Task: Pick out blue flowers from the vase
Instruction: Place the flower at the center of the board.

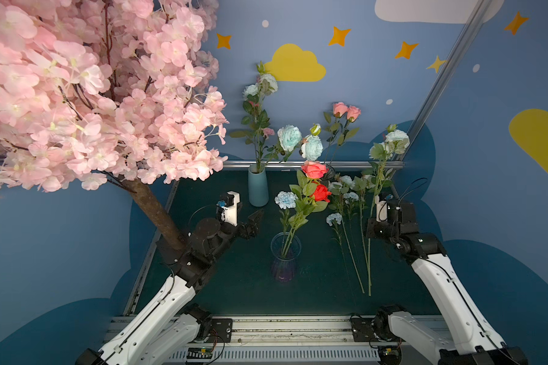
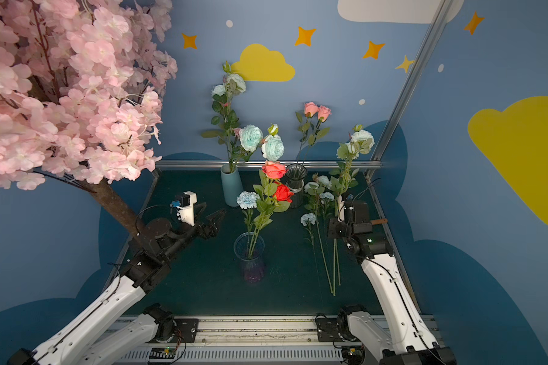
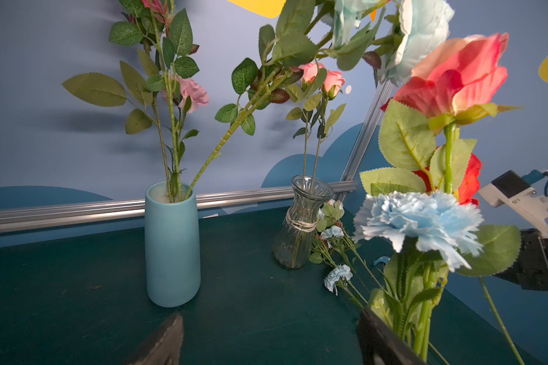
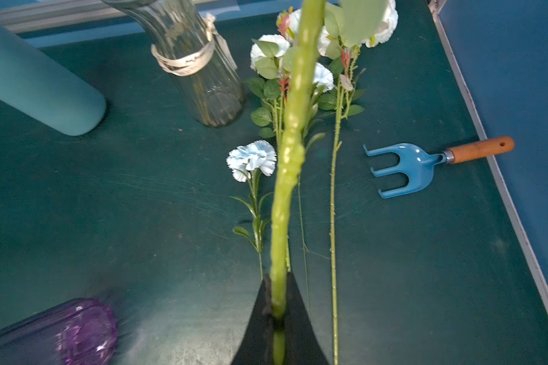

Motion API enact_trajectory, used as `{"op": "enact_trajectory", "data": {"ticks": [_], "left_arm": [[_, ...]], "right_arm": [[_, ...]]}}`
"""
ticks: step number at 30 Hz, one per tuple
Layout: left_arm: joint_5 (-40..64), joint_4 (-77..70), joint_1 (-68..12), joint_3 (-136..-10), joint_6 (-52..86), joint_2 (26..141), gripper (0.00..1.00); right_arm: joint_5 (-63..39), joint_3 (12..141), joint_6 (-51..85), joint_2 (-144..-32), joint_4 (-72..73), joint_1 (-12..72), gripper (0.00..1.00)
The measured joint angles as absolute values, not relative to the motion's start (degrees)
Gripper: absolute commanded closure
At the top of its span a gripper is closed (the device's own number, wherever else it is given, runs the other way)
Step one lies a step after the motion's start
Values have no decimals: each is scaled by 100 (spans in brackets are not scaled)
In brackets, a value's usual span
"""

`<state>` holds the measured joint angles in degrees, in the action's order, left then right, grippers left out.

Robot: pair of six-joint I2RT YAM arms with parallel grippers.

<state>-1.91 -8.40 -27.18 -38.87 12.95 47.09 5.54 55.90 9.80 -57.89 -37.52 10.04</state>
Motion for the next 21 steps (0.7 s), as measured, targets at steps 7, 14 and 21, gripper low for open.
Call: {"op": "enact_trajectory", "data": {"ticks": [7,14,21], "left_arm": [[-102,-965,-2425,-3618,1428,4593,14],[93,-1068,-2239,-3579,1509,4654,14],[340,-1256,-2099,-3481,1651,4661,14]], "right_arm": [[1157,5494,775,-6565,-3371,679,100],[1518,5531,499,-7662,-2943,191,100],[1518,6200,401,-9041,-2875,58,100]]}}
